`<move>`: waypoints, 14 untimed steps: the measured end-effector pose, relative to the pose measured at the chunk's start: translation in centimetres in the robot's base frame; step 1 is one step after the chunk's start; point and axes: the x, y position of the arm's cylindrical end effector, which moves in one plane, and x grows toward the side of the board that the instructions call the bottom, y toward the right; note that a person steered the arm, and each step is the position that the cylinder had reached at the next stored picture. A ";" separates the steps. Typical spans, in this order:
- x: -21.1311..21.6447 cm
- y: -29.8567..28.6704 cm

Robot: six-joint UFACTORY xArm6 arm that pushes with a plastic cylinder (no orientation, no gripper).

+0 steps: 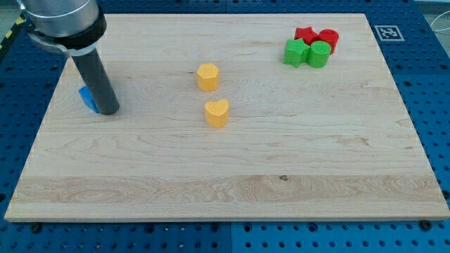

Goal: Push yellow heart to bottom left

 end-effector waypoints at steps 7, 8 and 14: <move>-0.8 9.8; -1.4 13.0; 10.3 15.1</move>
